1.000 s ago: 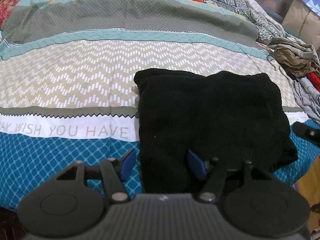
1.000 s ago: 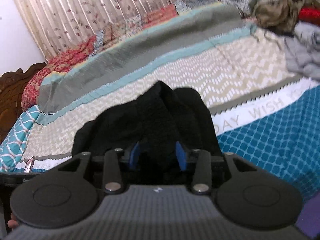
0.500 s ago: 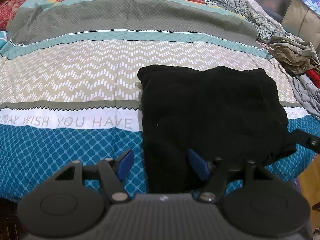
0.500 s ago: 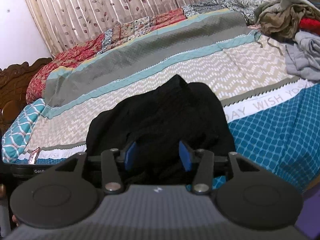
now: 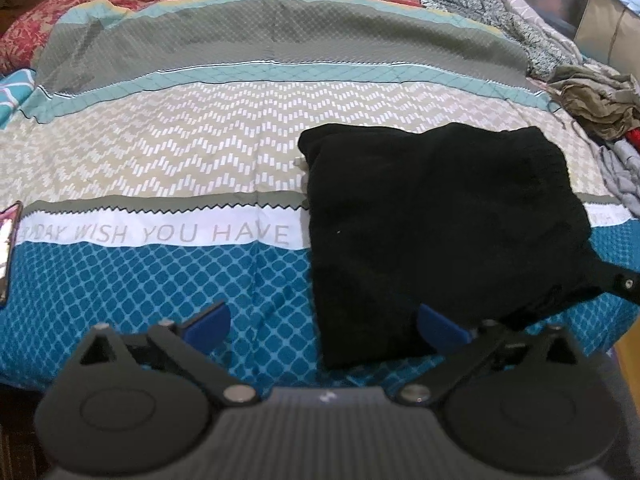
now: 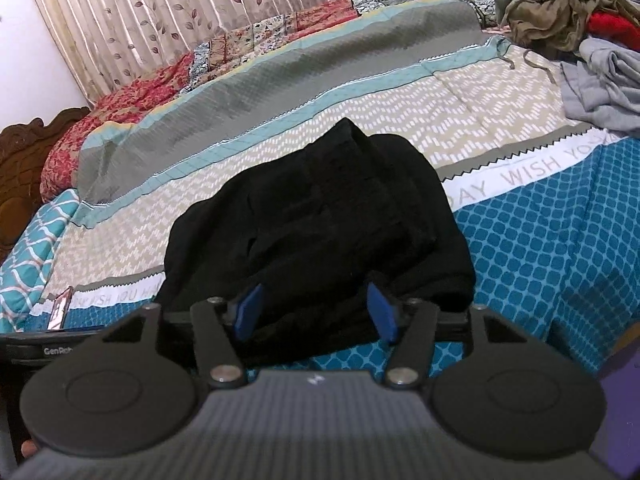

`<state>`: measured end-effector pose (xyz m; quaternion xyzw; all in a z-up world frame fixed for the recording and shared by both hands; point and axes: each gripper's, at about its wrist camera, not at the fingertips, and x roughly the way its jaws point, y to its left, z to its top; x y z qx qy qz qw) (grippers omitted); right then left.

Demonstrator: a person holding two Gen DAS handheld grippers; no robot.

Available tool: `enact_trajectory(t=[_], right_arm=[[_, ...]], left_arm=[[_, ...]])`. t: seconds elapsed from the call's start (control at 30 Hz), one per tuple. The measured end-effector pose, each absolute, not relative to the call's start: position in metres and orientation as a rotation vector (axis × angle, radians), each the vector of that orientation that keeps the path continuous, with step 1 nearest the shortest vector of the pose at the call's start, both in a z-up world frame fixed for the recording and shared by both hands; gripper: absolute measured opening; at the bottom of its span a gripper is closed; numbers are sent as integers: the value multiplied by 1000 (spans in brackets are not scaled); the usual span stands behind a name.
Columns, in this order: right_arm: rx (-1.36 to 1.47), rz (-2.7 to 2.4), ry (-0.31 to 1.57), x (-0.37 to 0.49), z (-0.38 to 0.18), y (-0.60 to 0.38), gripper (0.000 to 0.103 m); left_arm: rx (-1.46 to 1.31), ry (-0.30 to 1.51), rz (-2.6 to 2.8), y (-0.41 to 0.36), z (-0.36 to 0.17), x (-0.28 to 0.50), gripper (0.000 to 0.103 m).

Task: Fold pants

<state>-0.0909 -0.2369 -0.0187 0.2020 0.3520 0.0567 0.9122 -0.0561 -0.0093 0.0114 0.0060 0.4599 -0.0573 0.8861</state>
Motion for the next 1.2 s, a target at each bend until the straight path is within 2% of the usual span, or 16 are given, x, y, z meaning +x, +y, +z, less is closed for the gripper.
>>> enact_trajectory(t=[0.7,1.2], right_arm=[[459,76,733,-96,-22,-233,79],[476,69,745,-97,-25,-236,80]], left_arm=[[62,979,-57,-7,10,-59,103],[117,963,8,-9,12,-60,103]])
